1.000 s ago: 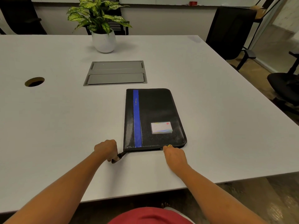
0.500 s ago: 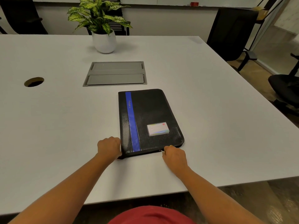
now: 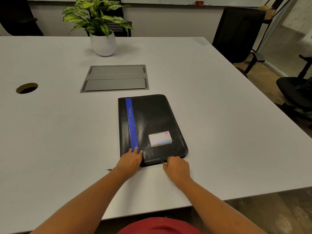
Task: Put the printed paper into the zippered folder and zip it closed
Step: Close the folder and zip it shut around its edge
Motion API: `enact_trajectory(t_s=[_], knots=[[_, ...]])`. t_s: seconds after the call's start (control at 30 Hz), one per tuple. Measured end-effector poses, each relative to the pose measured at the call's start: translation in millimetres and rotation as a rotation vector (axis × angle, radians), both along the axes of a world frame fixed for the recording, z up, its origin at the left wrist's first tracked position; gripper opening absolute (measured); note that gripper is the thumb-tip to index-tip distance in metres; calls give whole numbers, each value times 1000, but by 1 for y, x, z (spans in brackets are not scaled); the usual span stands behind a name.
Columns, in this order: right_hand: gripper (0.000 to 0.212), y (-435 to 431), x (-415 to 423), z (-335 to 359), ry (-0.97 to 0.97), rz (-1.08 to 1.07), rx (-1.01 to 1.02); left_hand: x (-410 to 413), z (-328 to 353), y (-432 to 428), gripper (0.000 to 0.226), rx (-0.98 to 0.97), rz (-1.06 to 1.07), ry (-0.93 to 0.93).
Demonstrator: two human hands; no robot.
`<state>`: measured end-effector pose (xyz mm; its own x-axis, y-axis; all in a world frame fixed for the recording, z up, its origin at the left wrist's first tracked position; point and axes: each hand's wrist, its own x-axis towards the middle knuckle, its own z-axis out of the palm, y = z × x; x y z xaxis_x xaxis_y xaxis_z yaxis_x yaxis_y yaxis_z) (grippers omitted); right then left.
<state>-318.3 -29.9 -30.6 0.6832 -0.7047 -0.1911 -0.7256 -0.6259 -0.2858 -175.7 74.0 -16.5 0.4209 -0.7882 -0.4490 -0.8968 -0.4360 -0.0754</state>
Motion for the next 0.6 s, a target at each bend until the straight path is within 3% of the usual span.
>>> enact_trajectory(t_s=[0.23, 0.4, 0.6], knots=[[45, -4, 0, 2, 74, 80, 4, 0, -6, -3, 61, 53, -19, -10], [22, -16, -9, 3, 42, 62, 21, 2, -5, -5, 64, 58, -32, 1], [24, -44, -31, 5, 56, -39, 5, 2, -4, -4, 64, 46, -24, 11]])
